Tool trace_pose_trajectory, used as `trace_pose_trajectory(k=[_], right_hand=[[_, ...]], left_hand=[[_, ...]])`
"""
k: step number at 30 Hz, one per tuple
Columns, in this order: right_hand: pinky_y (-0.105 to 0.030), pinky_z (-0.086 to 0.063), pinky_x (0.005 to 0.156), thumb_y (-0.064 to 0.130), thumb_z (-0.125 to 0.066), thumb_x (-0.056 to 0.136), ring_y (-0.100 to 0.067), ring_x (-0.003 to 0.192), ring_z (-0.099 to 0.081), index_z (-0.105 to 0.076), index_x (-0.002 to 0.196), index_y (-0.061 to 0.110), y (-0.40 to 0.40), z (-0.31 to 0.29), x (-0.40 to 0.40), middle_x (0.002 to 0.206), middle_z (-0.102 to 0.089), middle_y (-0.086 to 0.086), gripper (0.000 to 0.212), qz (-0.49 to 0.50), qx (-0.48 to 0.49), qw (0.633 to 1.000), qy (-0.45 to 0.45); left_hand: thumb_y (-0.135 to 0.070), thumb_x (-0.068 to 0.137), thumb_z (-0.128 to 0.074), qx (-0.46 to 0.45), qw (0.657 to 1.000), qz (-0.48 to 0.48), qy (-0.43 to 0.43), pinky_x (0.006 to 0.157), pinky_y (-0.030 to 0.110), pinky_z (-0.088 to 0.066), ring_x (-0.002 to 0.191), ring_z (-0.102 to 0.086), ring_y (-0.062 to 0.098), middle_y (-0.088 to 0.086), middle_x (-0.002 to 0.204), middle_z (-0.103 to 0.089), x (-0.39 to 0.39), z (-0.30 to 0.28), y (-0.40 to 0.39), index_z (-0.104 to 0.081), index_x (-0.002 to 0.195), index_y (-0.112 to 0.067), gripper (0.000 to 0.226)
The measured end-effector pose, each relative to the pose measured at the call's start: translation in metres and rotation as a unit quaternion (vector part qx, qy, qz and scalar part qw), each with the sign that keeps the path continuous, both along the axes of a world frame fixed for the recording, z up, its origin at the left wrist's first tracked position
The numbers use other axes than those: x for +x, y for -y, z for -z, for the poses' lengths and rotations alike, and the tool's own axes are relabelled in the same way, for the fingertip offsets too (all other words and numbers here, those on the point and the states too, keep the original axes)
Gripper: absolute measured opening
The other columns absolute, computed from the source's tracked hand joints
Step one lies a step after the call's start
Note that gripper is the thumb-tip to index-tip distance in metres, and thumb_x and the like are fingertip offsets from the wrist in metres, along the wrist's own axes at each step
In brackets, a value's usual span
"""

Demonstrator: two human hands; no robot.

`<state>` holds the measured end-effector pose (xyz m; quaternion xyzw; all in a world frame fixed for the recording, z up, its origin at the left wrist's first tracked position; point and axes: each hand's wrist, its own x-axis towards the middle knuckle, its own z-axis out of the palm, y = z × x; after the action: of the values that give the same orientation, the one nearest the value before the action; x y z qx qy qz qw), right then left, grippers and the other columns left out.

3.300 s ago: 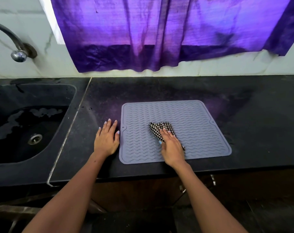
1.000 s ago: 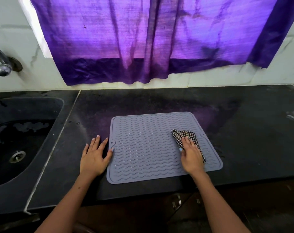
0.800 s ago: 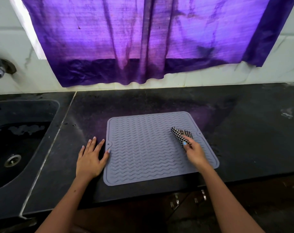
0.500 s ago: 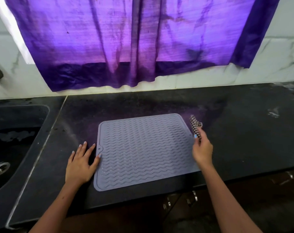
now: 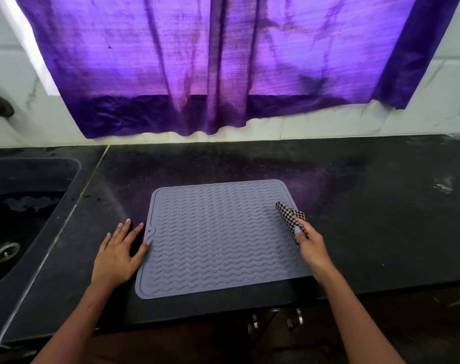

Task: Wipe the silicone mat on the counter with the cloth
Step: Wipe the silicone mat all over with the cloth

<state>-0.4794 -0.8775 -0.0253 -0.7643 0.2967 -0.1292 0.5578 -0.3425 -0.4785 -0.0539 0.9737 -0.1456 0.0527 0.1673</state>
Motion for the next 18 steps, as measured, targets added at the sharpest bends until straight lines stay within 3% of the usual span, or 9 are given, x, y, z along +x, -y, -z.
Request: trace_pose_trajectory(k=[2, 4, 7, 10, 12, 14, 16, 18], right_hand=[[-0.028, -0.041, 0.092, 0.011, -0.039, 0.099, -0.019, 0.114, -0.052, -0.048, 0.133, 0.012, 0.006, -0.012, 0.003, 0.135, -0.052, -0.01, 0.036, 0.066, 0.18, 0.979, 0.064], [-0.032, -0.043, 0.094, 0.011, -0.036, 0.099, -0.023, 0.117, -0.052, -0.046, 0.134, 0.011, 0.01, -0.023, 0.003, 0.135, -0.051, -0.013, 0.036, 0.157, 0.243, 0.95, 0.113], [-0.036, -0.038, 0.103, 0.017, -0.038, 0.099, -0.024, 0.126, -0.045, -0.041, 0.138, 0.019, 0.002, -0.037, -0.01, 0.141, -0.045, -0.007, 0.04, 0.189, 0.072, 0.976, 0.084], [-0.037, -0.031, 0.109, 0.014, -0.042, 0.096, -0.024, 0.133, -0.038, -0.038, 0.141, 0.017, -0.016, -0.026, -0.027, 0.145, -0.041, -0.006, 0.045, 0.079, -0.144, 0.986, 0.031], [-0.035, -0.024, 0.114, 0.014, -0.043, 0.095, -0.022, 0.139, -0.03, -0.033, 0.143, 0.014, -0.028, -0.007, -0.032, 0.15, -0.034, -0.007, 0.048, -0.022, -0.277, 0.959, -0.058], [-0.031, -0.01, 0.118, 0.018, -0.038, 0.097, -0.019, 0.144, -0.016, -0.022, 0.147, 0.014, -0.033, 0.007, -0.033, 0.156, -0.02, -0.006, 0.053, -0.078, -0.391, 0.907, -0.133], [-0.029, -0.005, 0.118, 0.017, -0.038, 0.096, -0.018, 0.146, -0.009, -0.014, 0.148, 0.014, -0.03, 0.005, -0.03, 0.157, -0.011, -0.004, 0.057, -0.094, -0.424, 0.885, -0.166], [-0.03, -0.012, 0.117, 0.014, -0.041, 0.094, -0.019, 0.144, -0.015, -0.017, 0.148, 0.014, -0.026, -0.007, -0.026, 0.157, -0.015, -0.004, 0.059, -0.111, -0.413, 0.884, -0.192]], left_hand=[[-0.072, 0.077, -0.015, 0.0, 1.0, 0.0, 0.0, 0.115, 0.04, -0.014, 0.142, -0.021, 0.02, 0.006, 0.152, -0.028, 0.0, -0.001, 0.0, -0.039, 0.141, -0.027, 0.081], [-0.072, 0.077, -0.015, -0.001, 1.0, 0.0, -0.002, 0.115, 0.041, -0.014, 0.142, -0.021, 0.02, 0.006, 0.152, -0.028, -0.001, -0.001, 0.0, -0.039, 0.141, -0.027, 0.082], [-0.072, 0.077, -0.015, -0.002, 1.0, 0.0, -0.001, 0.115, 0.041, -0.014, 0.142, -0.021, 0.02, 0.006, 0.152, -0.028, -0.003, -0.002, 0.002, -0.039, 0.141, -0.026, 0.082], [-0.072, 0.077, -0.016, -0.001, 1.0, 0.001, -0.001, 0.115, 0.042, -0.015, 0.142, -0.022, 0.021, 0.007, 0.152, -0.029, -0.001, -0.003, 0.001, -0.04, 0.14, -0.026, 0.081], [-0.071, 0.078, -0.017, 0.003, 1.0, 0.001, 0.0, 0.115, 0.043, -0.016, 0.141, -0.023, 0.021, 0.007, 0.152, -0.03, 0.0, -0.001, 0.001, -0.04, 0.14, -0.025, 0.081], [-0.071, 0.078, -0.017, 0.005, 1.0, 0.002, 0.001, 0.115, 0.043, -0.016, 0.141, -0.023, 0.021, 0.008, 0.152, -0.029, -0.001, -0.001, 0.001, -0.039, 0.141, -0.025, 0.081], [-0.071, 0.078, -0.017, 0.004, 1.0, 0.0, 0.001, 0.115, 0.042, -0.015, 0.141, -0.023, 0.021, 0.008, 0.152, -0.029, -0.001, -0.001, 0.002, -0.039, 0.141, -0.025, 0.081], [-0.071, 0.078, -0.017, 0.005, 1.0, -0.001, 0.0, 0.115, 0.043, -0.015, 0.141, -0.023, 0.022, 0.008, 0.152, -0.03, -0.001, -0.001, 0.002, -0.039, 0.141, -0.025, 0.08]])
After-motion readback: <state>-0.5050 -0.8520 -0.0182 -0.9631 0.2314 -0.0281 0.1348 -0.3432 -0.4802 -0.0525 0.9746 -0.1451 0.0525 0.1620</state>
